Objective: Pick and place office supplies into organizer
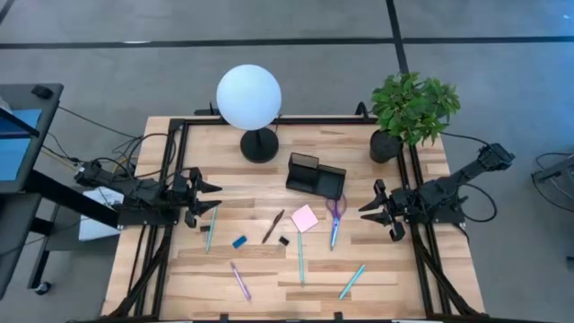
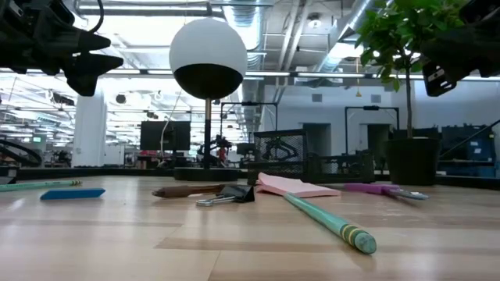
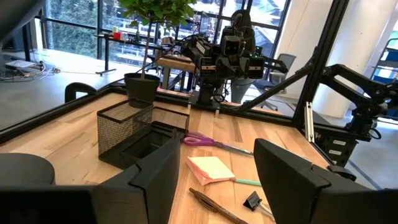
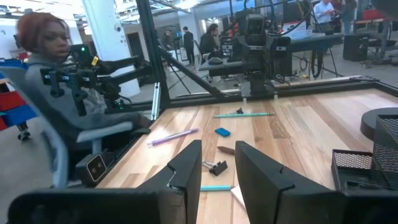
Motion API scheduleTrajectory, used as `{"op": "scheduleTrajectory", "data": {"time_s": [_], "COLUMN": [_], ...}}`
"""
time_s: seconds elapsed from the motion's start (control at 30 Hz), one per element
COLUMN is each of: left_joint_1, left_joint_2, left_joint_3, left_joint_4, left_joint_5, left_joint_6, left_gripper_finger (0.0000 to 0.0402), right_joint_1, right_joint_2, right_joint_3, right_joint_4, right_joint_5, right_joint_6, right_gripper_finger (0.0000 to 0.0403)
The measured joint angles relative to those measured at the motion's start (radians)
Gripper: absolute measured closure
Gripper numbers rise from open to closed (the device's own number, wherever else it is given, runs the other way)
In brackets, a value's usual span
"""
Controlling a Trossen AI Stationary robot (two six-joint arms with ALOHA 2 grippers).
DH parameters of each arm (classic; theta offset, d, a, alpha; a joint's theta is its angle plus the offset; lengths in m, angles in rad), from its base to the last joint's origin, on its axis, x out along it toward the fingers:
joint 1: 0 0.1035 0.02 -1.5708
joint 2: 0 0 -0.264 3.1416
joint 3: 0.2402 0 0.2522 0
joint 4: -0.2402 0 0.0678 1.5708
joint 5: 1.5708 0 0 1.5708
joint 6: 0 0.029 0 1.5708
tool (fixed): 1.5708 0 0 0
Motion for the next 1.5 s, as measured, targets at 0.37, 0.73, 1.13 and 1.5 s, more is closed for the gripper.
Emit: {"op": "scheduleTrajectory", "data": {"time_s": [0.37,0.73,1.13,1.5], "left_joint_1": [0.0,0.0,0.0,0.0], "left_joint_2": [0.0,0.0,0.0,0.0], "left_joint_3": [0.0,0.0,0.0,-0.001], "left_joint_4": [0.0,0.0,0.0,0.006], "left_joint_5": [0.0,0.0,0.0,0.013], "left_joint_6": [0.0,0.0,0.0,-0.172], "left_gripper_finger": [0.02,0.02,0.02,0.02], "right_joint_1": [0.0,0.0,0.0,0.0], "right_joint_2": [0.0,0.0,0.0,0.0], "right_joint_3": [0.0,0.0,0.0,0.0], "right_joint_4": [0.0,0.0,0.0,0.0], "right_joint_5": [0.0,0.0,0.0,0.0], "right_joint_6": [0.0,0.0,0.0,0.0], "right_gripper_finger": [0.031,0.031,0.031,0.031]}}
